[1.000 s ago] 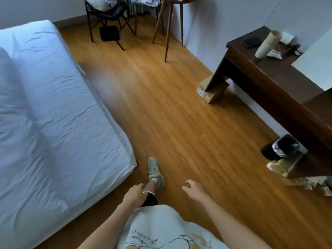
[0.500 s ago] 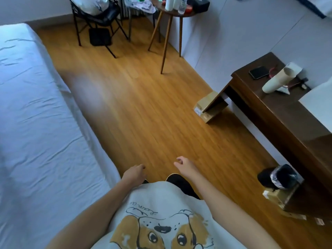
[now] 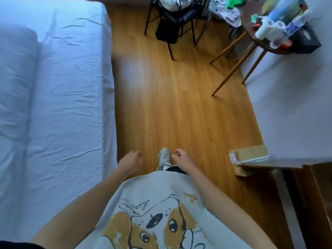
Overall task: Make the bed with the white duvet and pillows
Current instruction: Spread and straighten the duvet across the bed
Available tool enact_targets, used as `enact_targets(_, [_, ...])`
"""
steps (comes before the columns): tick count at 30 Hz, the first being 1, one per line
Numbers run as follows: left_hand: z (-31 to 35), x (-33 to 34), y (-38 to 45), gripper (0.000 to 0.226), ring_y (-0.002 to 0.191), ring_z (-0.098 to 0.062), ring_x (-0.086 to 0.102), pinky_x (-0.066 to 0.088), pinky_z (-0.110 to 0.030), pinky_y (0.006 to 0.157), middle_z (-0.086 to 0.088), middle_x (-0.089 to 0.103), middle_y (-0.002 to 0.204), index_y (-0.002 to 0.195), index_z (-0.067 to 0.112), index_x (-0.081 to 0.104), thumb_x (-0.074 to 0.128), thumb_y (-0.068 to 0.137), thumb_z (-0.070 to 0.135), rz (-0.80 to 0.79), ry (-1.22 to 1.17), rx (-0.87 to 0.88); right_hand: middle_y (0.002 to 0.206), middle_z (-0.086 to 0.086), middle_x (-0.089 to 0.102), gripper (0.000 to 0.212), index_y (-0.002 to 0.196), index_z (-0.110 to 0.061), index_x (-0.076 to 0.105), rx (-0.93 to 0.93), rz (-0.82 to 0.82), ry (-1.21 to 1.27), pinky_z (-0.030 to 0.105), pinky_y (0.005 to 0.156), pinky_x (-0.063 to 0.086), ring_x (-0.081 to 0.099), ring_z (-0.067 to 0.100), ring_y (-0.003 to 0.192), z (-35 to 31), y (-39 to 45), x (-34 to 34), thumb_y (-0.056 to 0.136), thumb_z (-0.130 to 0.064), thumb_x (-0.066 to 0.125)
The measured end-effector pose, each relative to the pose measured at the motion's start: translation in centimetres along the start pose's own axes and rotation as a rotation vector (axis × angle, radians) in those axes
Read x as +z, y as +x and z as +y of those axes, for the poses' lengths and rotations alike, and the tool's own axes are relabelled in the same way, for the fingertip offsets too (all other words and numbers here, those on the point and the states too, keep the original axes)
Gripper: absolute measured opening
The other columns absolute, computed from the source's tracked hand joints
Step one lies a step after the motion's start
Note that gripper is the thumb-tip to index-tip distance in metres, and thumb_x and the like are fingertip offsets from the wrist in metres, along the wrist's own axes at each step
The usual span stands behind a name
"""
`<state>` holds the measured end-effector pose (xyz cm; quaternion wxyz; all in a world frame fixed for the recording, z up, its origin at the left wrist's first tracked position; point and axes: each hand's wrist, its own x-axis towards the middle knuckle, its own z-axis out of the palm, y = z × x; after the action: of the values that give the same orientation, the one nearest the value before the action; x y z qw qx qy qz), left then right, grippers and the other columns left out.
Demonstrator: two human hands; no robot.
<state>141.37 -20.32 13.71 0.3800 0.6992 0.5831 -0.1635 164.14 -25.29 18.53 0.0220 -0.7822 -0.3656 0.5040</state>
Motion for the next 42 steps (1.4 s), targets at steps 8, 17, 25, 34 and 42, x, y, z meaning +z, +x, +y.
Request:
enact_targets(8, [-1.2,-10.2,8.2,0.034,0.111,-0.027,0.054,0.045,-0.039,0.093,-0.01,0.055,0.124,0.124,0.013,0.055,0.045,0.094,0.026,0.141,-0.235,-0.271,0.14,0.004,0.051,0.044,0.14,-0.016,0.046,-0.255,-0.183,-0.343,0.036,0.099,0.044,0.051,0.021,0.123,-17.6,12.2,-7.6,0.1,-0.034,0.046])
enact_targets(17, [-4.9,-22.4,17.2,0.036,0.112,-0.024,0.054,0.042,-0.034,0.085,-0.007,0.054,0.129,0.128,0.012,0.053,0.041,0.097,0.026,0.212,-0.399,-0.398,0.141,0.007,0.05,0.045,0.141,-0.013,0.044,-0.364,-0.298,-0.562,0.032,0.098,0.039,0.049,0.022,0.126,-35.1,23.2,-8.1,0.1,-0.032,0.045])
enact_targets(25, [-7.5,-30.0,22.2,0.034,0.112,-0.031,0.053,0.046,-0.037,0.088,-0.012,0.056,0.122,0.122,0.012,0.056,0.045,0.094,0.025,0.291,-0.595,-0.7,0.137,0.002,0.055,0.044,0.137,-0.016,0.048,-0.519,-0.427,-0.77,0.036,0.101,0.043,0.053,0.019,0.122,-48.4,31.4,-7.7,0.098,-0.035,0.048])
enact_targets(34, [-5.9,-36.2,28.3,0.036,0.113,-0.03,0.053,0.046,-0.038,0.087,-0.011,0.054,0.124,0.124,0.014,0.056,0.046,0.093,0.029,0.408,-0.935,-1.053,0.135,0.005,0.057,0.044,0.138,-0.015,0.048,-0.775,-0.629,-1.129,0.033,0.094,0.044,0.055,0.023,0.12,-62.2,39.9,-8.6,0.099,-0.036,0.049])
enact_targets(42, [-8.2,-38.6,31.0,0.034,0.108,-0.028,0.054,0.049,-0.04,0.088,-0.011,0.056,0.121,0.122,0.013,0.056,0.045,0.094,0.03,0.43,-1.083,-1.143,0.133,0.007,0.057,0.044,0.137,-0.016,0.047,-0.829,-0.678,-1.276,0.036,0.093,0.046,0.056,0.026,0.117,-70.9,42.3,-4.5,0.098,-0.035,0.046])
